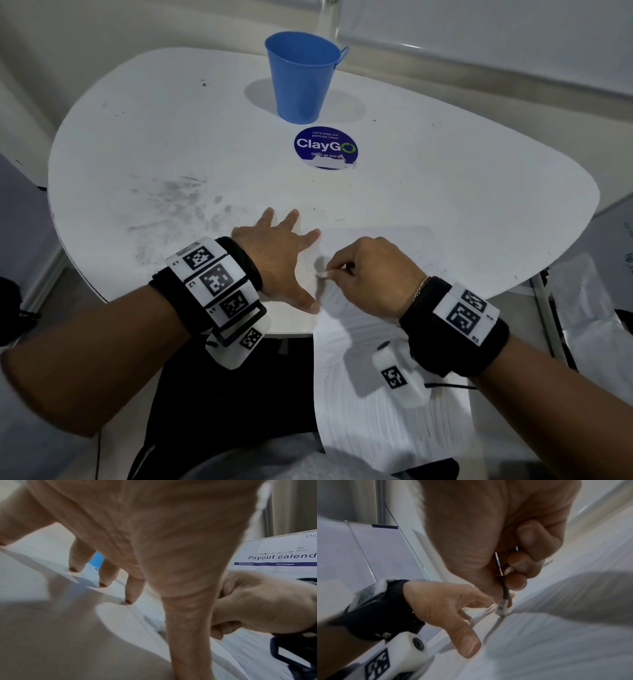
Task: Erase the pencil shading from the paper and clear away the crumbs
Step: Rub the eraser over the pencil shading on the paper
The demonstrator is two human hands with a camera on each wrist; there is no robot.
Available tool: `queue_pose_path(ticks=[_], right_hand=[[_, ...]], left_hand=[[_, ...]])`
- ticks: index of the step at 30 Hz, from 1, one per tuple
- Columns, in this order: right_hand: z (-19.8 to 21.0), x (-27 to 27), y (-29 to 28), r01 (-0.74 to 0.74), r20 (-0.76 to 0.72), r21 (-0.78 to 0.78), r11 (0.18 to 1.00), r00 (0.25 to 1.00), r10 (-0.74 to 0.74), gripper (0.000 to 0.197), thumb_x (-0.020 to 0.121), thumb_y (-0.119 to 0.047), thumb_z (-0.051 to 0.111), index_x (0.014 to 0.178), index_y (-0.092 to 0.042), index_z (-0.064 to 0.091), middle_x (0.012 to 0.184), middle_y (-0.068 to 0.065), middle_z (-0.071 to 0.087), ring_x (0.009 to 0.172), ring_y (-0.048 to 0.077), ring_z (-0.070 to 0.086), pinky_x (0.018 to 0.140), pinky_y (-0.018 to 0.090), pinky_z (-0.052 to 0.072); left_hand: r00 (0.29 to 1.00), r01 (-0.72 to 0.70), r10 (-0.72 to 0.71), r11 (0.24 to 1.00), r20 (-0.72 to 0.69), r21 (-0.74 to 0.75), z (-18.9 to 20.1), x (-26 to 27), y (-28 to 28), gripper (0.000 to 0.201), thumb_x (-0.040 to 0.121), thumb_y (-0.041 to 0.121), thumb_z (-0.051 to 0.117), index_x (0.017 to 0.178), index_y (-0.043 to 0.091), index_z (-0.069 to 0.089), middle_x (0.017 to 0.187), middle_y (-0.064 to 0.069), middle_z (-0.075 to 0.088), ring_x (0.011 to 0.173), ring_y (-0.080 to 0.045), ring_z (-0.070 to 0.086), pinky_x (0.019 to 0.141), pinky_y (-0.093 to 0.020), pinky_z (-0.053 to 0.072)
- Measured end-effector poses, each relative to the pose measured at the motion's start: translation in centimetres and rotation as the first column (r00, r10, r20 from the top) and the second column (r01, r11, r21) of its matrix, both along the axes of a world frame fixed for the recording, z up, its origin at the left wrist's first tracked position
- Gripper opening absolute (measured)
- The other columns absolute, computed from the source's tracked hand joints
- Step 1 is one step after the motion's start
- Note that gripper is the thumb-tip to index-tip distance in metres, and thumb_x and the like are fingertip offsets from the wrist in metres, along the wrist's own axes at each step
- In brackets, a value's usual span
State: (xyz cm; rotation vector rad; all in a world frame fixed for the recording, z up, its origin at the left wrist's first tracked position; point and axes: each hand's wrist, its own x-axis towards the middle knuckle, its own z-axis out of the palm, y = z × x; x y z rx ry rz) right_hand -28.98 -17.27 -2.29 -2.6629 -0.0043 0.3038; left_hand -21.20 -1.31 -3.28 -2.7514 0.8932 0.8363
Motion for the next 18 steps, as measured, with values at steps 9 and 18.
queue_pose_path(ticks=[9, 18], right_hand=[[0.0, -0.1, 0.1, -0.046, -0.001, -0.018, 0.999, 0.999, 0.046, 0.017, 0.094, -0.029, 0.06, 0.094, -0.029, 0.077, 0.075, -0.009, 0.07, 0.069, 0.011, 0.061, 0.067, 0.026, 0.047], [-0.3, -0.1, -2.5, 0.087, 0.025, -0.045, 0.995, 0.996, -0.086, 0.018, 0.094, -0.031, 0.062, 0.101, -0.025, 0.078, 0.09, -0.008, 0.075, 0.087, 0.015, 0.066, 0.081, 0.032, 0.053]], left_hand=[[1.0, 0.003, -0.003, 1.0, -0.003, -0.002, 0.0, 0.1, 0.0, 0.128, 0.062, 0.091, 0.063, 0.158, 0.045, -0.008, 0.168, 0.006, -0.018, 0.155, -0.031, -0.013, 0.117, -0.057, 0.03], [1.0, -0.009, 0.009, 1.0, -0.022, -0.008, 0.1, 0.2, 0.1, 0.124, 0.065, 0.087, 0.065, 0.158, 0.046, -0.007, 0.168, 0.006, -0.019, 0.155, -0.03, -0.015, 0.118, -0.058, 0.027]])
